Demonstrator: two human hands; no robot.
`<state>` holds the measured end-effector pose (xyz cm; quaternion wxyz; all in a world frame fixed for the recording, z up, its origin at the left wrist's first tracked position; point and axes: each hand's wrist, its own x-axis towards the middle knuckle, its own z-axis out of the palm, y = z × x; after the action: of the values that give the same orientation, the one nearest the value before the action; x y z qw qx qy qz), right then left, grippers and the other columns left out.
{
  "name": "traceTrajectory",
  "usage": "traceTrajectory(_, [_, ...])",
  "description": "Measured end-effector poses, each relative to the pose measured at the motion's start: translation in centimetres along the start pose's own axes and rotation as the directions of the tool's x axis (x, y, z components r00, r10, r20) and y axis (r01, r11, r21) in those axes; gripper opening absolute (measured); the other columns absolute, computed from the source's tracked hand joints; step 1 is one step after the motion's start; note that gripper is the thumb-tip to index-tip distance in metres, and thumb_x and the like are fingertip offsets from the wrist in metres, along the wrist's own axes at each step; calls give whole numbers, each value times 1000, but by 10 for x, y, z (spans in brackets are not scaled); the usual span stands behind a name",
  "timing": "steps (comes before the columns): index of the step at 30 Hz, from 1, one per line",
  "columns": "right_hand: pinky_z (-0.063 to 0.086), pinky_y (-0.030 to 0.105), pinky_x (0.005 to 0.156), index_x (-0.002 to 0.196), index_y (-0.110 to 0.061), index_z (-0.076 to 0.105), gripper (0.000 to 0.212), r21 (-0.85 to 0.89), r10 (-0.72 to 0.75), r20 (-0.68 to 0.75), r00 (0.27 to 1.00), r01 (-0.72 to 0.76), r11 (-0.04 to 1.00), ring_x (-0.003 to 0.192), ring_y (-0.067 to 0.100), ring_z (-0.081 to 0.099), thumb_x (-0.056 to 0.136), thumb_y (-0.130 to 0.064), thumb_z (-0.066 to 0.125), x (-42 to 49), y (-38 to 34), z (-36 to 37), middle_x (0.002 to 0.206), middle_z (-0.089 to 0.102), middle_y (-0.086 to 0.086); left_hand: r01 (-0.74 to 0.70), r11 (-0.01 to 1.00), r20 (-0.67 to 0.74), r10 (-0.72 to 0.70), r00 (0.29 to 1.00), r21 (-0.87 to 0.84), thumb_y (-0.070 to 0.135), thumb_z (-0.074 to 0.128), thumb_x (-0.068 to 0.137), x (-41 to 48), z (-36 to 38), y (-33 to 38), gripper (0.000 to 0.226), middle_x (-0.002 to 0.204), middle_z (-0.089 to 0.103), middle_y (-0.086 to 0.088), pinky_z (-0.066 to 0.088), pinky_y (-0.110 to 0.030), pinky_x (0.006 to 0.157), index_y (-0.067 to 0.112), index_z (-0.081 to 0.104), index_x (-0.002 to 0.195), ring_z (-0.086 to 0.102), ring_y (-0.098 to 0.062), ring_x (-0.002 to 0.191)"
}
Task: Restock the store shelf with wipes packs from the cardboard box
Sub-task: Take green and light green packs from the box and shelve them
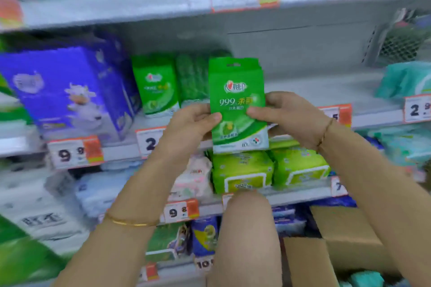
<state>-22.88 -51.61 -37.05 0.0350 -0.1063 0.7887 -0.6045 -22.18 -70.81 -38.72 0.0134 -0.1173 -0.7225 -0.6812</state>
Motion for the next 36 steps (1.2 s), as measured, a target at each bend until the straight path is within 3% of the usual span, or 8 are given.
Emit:
traceTrajectory(3, [44,23,60,109,-1,61,33,-131,-86,-15,996,83,988,83,15,58,85,-23,66,43,-30,41,108,68,18,-85,992,-176,101,979,95,-2,49,93,9,-44,13,22,93,68,-10,55,-23,76,-3,61,111,66,-9,73])
traceTrajectory(6, [50,24,59,102,-7,55,22,-86,-132,-30,991,129,988,81,16,58,86,-17,66,82,-52,78,97,64,10,-107,966,-338,184,923,235,0,50,91,29,-79,14,24,105,68,-18,52,-40,90,1,63,111,64,-26,92])
traceTrajectory(10, [53,45,89,106,-3,58,31,-149,-182,-124,975,163,975,99,30,64,81,-17,72,124,-49,118,106,65,13,0,889,-418,215,883,457,-1,48,88,56,-106,2,24,98,65,-17,44,-29,72,2,64,105,55,-24,82])
traceTrajectory(12, [51,49,89,106,0,58,35,-229,-166,-172,971,124,965,101,34,62,81,-20,72,134,-39,129,104,65,15,71,871,-439,173,882,486,-3,47,86,64,-111,-7,26,101,65,-19,43,-27,67,0,62,106,55,-24,80])
traceTrajectory(17, [52,42,87,108,-1,57,35,-319,-170,-210,963,97,943,98,29,62,82,-21,70,141,-19,150,107,66,14,184,849,-505,109,857,495,-1,45,84,73,-116,-26,30,112,57,-22,51,-47,84,3,60,109,59,-40,96])
traceTrajectory(24, [42,26,73,110,-4,52,41,-434,-216,-249,944,90,896,95,22,57,78,-16,75,149,-19,161,110,62,12,190,883,-491,52,869,429,-2,45,84,78,-121,-26,31,107,64,-19,48,-41,84,4,56,111,60,-36,100])
traceTrajectory(29, [43,29,75,118,-2,42,51,-421,-165,-282,945,33,906,100,27,58,80,-16,73,149,-23,162,113,60,15,172,900,-456,32,889,399,-4,49,83,79,-125,-26,31,106,65,-17,49,-38,82,5,57,111,61,-33,99])
traceTrajectory(36, [41,26,74,119,-2,43,47,-453,-159,-244,957,33,891,87,18,47,83,-18,70,148,-26,159,112,59,13,130,910,-428,57,902,395,-8,45,83,77,-126,-24,37,101,63,-9,45,-29,75,7,58,115,58,-23,91])
